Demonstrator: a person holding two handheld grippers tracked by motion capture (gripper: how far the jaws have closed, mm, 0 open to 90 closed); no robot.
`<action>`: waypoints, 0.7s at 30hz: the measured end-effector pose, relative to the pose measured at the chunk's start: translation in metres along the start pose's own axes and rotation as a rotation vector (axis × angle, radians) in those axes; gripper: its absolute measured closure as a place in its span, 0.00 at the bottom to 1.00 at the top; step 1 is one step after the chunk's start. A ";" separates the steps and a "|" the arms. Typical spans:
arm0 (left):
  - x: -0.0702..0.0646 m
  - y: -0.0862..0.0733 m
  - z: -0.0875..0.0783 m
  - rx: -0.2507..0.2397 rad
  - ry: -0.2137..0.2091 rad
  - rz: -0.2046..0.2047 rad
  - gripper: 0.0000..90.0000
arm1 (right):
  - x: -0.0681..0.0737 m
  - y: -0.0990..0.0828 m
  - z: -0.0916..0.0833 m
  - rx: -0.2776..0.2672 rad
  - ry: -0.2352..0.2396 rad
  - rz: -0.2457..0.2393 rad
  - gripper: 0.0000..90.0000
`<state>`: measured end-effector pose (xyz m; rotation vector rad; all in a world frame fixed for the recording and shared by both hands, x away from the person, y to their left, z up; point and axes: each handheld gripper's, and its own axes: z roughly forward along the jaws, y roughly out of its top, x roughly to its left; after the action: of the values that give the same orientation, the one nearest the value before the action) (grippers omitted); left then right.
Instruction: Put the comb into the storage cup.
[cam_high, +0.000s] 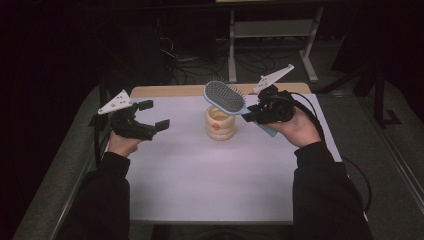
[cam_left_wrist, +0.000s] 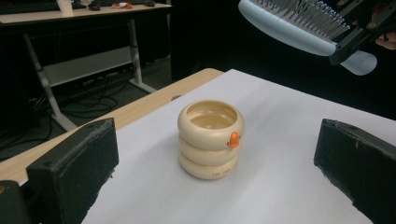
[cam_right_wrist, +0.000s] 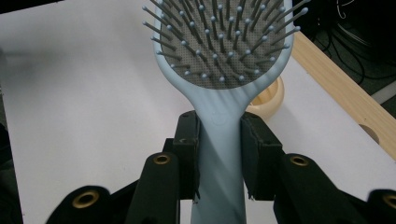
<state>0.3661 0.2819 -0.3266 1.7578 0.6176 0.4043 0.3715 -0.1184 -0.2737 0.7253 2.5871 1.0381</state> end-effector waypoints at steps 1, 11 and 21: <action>0.000 0.001 0.001 -0.001 -0.002 0.002 0.00 | 0.000 0.000 0.000 -0.006 0.003 0.005 0.76; -0.005 0.011 0.012 0.008 -0.017 0.009 0.00 | 0.003 0.006 0.005 -0.021 0.005 -0.012 0.76; -0.013 0.025 0.028 0.001 -0.045 0.022 0.00 | 0.005 0.014 0.006 -0.032 0.002 -0.022 0.76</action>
<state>0.3765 0.2471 -0.3096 1.7709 0.5671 0.3791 0.3749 -0.1038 -0.2682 0.6861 2.5681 1.0722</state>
